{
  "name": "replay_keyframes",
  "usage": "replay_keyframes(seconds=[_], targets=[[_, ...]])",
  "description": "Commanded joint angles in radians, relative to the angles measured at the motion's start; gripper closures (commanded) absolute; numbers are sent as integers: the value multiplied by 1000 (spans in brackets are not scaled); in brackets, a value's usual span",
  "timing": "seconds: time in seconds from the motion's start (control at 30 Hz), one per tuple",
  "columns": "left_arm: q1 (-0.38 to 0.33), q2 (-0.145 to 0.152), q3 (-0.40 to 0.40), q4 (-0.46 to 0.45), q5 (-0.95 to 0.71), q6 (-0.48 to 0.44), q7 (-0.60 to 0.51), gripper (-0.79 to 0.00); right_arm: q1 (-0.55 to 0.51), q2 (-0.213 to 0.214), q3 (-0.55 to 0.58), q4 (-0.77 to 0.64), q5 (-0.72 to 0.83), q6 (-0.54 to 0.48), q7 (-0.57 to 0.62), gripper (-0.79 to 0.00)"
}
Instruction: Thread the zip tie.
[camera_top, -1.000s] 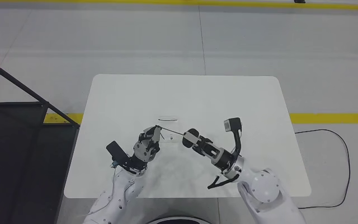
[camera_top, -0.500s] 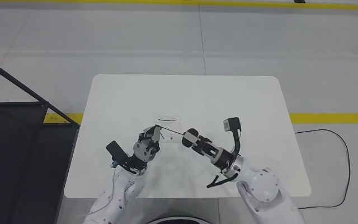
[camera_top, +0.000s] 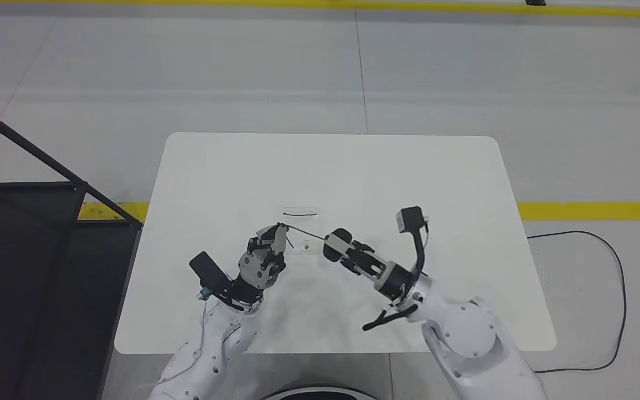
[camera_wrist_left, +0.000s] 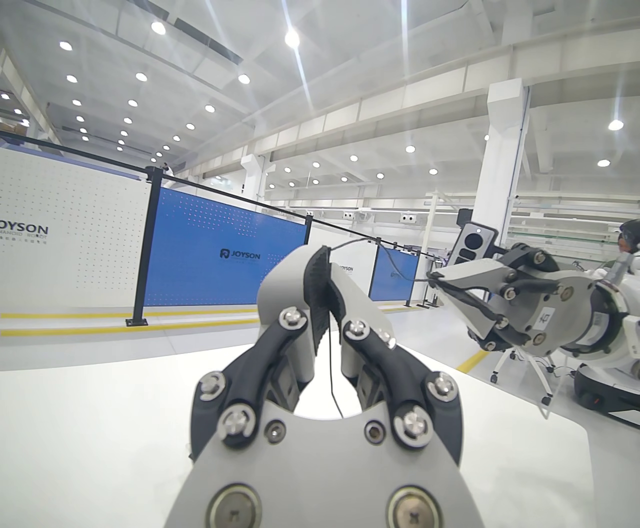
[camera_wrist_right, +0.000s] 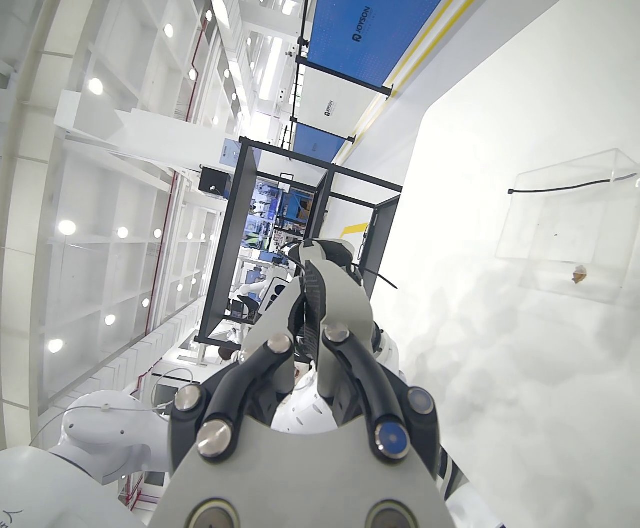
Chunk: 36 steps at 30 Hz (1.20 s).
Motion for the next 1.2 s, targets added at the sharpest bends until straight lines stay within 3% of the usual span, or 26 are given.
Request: replay_keyframes(seconds=[0.0, 0.53, 1.17], targets=[[0, 0, 0, 0, 0, 0, 0, 0, 5, -1, -5, -2, -15, 22, -4, 0], [0, 0, 0, 0, 0, 0, 0, 0, 33, -7, -46, -8, -98, 123, -30, 0], [0, 0, 0, 0, 0, 0, 0, 0, 15, -8, -11, 27, 29, -106, 5, 0]])
